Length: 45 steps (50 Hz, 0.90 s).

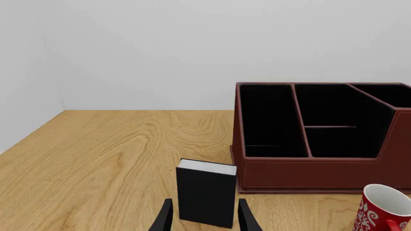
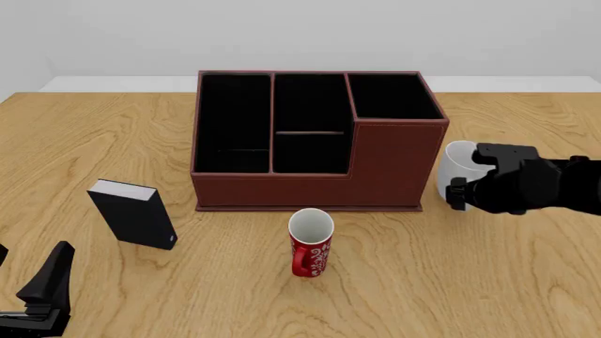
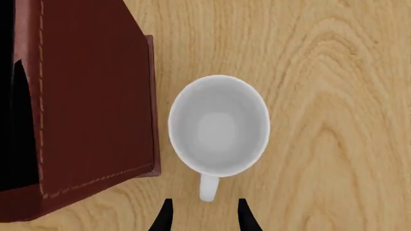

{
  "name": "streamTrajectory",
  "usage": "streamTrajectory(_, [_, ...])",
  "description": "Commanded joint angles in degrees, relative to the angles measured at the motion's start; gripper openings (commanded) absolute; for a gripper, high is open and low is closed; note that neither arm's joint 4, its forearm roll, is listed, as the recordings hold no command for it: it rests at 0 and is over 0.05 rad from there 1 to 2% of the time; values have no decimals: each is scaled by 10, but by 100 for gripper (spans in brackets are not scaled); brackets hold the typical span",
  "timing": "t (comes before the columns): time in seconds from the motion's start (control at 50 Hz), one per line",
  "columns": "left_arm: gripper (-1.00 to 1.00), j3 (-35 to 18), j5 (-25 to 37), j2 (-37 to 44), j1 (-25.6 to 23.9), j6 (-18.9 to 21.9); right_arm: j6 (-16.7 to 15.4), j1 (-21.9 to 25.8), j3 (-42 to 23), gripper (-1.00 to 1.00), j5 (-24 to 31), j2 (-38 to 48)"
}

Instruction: Pick up the white mug and place it to the right of the caddy.

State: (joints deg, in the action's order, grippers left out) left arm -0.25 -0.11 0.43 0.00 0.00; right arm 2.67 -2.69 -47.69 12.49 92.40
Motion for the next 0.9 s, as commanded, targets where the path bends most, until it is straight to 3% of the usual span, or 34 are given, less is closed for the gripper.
streamTrajectory(0.02, [100,0,0,0,0,0,-10,-4,27,100,7,-39])
streamTrajectory(0.28, [100,0,0,0,0,0,-32,-14,44,100,24,-91])
streamTrajectory(0.9, [100,0,0,0,0,0,-33,12,68,100,71,-218])
